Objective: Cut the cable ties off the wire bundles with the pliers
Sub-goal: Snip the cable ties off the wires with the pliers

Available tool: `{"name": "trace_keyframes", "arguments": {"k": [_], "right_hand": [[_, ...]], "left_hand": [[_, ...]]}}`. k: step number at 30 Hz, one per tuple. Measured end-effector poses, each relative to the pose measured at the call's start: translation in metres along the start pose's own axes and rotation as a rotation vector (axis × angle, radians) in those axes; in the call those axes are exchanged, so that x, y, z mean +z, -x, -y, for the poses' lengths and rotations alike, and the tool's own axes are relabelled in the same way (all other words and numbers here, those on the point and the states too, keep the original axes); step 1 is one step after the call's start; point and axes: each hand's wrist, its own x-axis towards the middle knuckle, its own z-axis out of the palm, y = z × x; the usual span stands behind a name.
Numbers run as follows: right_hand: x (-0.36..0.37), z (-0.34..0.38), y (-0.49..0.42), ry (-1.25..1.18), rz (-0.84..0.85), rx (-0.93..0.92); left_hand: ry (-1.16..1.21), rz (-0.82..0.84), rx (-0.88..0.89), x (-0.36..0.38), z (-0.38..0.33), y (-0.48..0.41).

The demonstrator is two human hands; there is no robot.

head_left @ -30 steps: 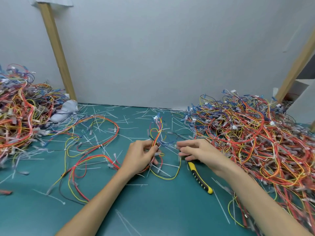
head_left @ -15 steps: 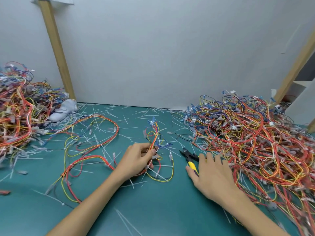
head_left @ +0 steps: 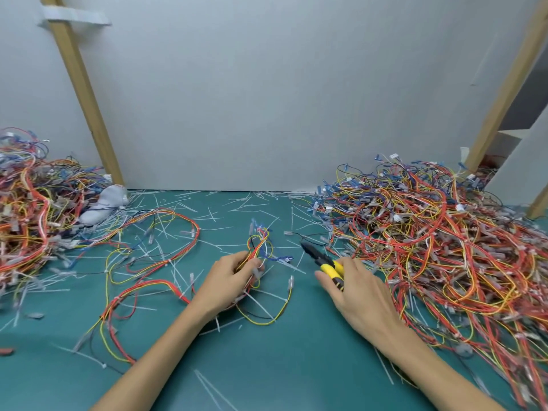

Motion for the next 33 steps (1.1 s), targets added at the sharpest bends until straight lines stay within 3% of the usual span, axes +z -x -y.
{"name": "trace_keyframes", "arguments": {"k": [8, 19, 33], "right_hand": [[0.0, -0.008, 0.002, -0.205, -0.151, -0.018], [-0.002, 0.0, 0.013, -0.062, -0.057, -0.119], [-0.001, -0.004, 0.011, 0.069, -0.19, -0.191]], "left_hand": [[0.059, 0.075, -0.008, -0.003, -0.01, 0.011], [-0.059, 0.143, -0.005, -0.003, -0.015, 0.019], [-0.142, 0.098, 0.127, -0.002, -0.021, 0.025]]}}
